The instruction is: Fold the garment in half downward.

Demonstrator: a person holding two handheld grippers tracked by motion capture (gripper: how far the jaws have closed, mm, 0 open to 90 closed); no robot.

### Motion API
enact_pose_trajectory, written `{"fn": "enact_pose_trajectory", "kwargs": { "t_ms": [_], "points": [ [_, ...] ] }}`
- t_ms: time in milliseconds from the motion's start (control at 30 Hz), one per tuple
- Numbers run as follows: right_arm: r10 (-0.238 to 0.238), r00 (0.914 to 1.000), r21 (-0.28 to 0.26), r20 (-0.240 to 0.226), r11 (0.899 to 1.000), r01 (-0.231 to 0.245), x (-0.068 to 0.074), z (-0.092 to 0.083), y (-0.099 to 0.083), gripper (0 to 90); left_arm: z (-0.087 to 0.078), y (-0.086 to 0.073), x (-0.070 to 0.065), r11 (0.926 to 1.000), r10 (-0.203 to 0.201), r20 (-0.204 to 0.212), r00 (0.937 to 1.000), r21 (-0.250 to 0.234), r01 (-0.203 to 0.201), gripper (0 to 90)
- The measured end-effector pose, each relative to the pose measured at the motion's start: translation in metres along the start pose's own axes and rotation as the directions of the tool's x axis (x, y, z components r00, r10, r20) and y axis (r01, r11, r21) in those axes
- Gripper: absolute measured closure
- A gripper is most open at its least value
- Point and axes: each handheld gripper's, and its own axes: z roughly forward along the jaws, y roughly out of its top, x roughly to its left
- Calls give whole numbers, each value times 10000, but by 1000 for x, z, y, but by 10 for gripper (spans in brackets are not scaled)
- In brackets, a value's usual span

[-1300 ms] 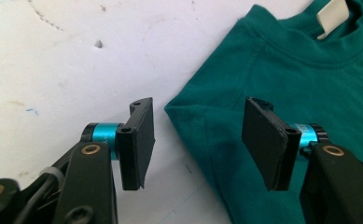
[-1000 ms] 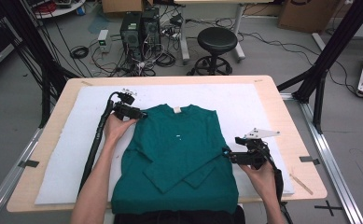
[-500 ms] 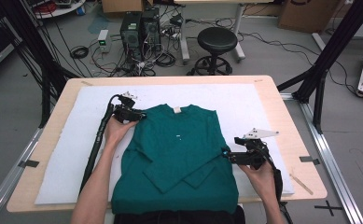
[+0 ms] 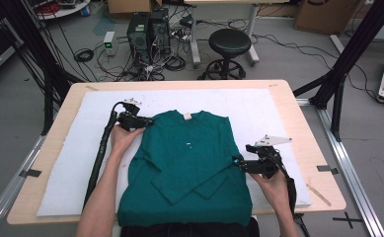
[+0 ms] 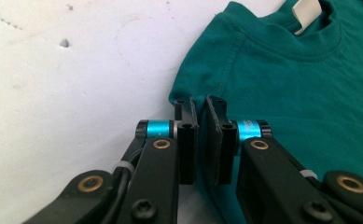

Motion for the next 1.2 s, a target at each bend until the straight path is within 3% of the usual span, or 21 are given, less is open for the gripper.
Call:
{"fn": "enact_pose_trajectory", "kwargs": {
  "t_ms": [133, 333, 500, 767, 933, 1200],
  "points": [
    [225, 9997, -23, 72, 9997, -225, -7, 4, 6, 242, 0, -1, 2, 9997, -227, 100, 9997, -55, 228, 836],
    [569, 9983, 70, 89, 9983, -570, -26, 16, 22, 228, 0, -2, 0, 9999, -95, -35, 9999, -119, 94, 835],
    [637, 9968, 264, 487, 9975, -650, -39, 29, 40, 229, 0, -2, 1, 9998, -159, 26, 9999, -135, 159, 836],
    [548, 9959, 602, 717, 9964, -592, -55, 50, 67, 239, 0, -2, 1, 9996, -266, 43, 9996, -138, 266, 840],
    [512, 9962, 684, 700, 9961, -560, -65, 60, 84, 249, 0, -2, 2, 9994, -294, 83, 9995, -153, 295, 840],
    [691, 9974, 839, 178, 9940, -704, -78, 81, 99, 256, 0, -2, 2, 9993, -339, 110, 9994, -147, 341, 840]
  ]
}}
